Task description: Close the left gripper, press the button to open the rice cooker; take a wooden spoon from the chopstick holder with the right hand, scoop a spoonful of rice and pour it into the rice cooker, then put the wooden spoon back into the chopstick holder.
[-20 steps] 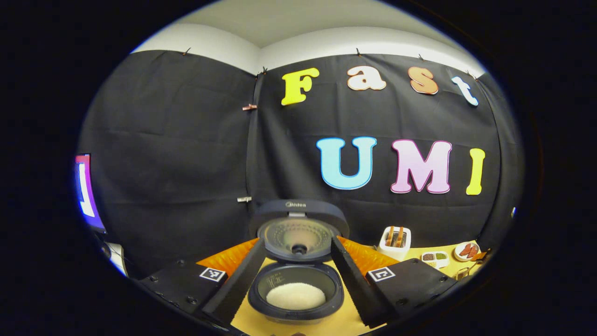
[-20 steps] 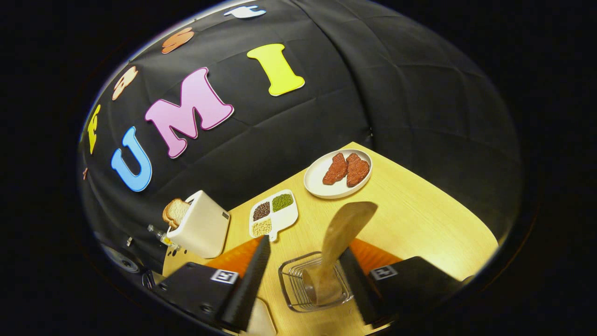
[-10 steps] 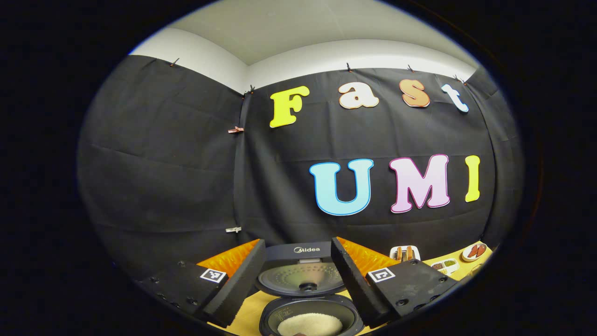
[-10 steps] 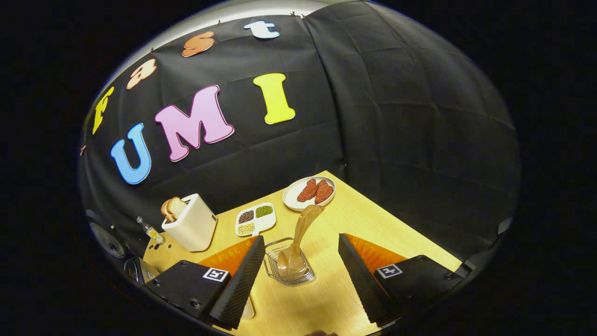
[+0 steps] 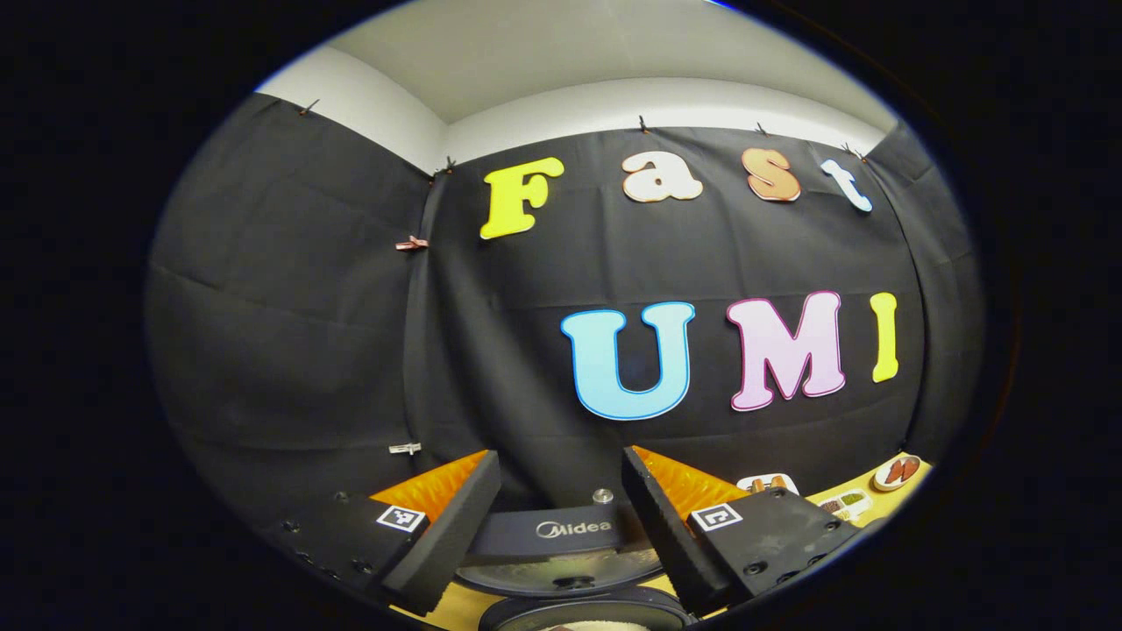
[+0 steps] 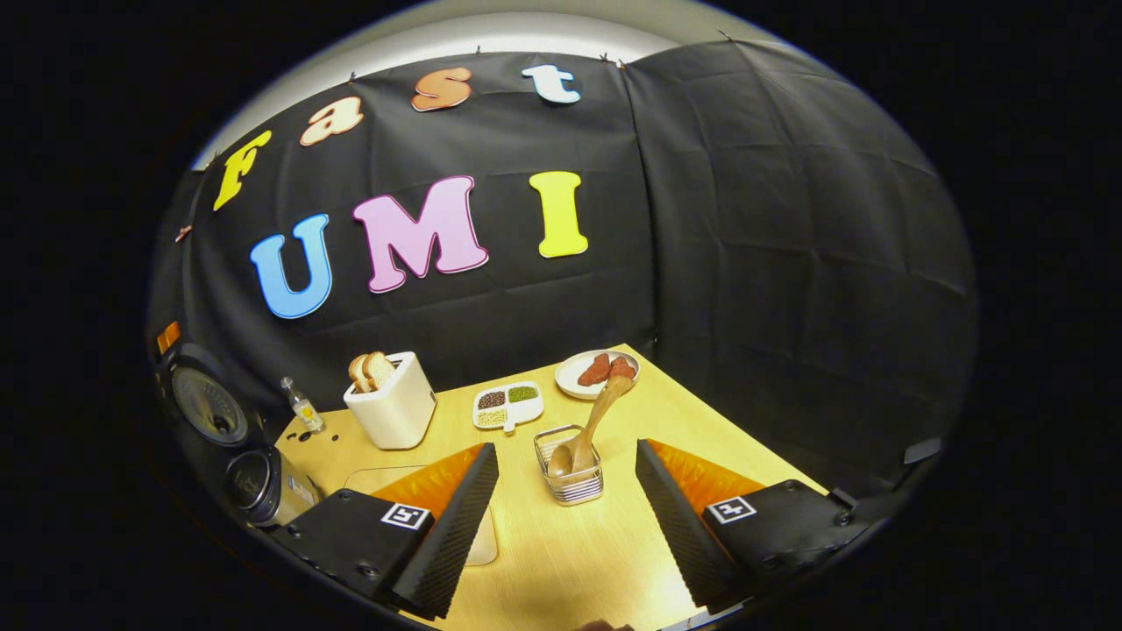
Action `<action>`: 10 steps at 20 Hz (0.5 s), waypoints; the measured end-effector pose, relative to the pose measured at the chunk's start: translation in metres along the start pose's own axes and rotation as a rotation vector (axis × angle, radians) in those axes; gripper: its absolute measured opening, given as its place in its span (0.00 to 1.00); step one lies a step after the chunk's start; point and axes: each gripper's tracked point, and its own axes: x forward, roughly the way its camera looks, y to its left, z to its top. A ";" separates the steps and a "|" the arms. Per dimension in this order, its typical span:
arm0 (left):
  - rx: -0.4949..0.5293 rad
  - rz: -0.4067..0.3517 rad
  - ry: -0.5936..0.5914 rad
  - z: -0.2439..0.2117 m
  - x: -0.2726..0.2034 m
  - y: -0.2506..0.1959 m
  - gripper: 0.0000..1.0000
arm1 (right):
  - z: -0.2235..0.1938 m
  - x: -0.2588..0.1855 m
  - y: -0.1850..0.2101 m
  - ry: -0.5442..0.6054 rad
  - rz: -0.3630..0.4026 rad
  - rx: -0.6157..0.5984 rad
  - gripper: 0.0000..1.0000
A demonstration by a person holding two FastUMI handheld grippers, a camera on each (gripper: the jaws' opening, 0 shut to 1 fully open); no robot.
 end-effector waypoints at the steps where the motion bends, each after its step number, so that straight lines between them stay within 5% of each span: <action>1: -0.003 -0.003 0.008 -0.003 0.005 -0.001 0.92 | 0.001 -0.003 0.007 0.000 0.011 -0.008 0.99; 10: -0.047 0.029 0.165 -0.031 -0.014 -0.005 0.99 | 0.007 -0.001 0.030 -0.009 0.079 -0.048 0.99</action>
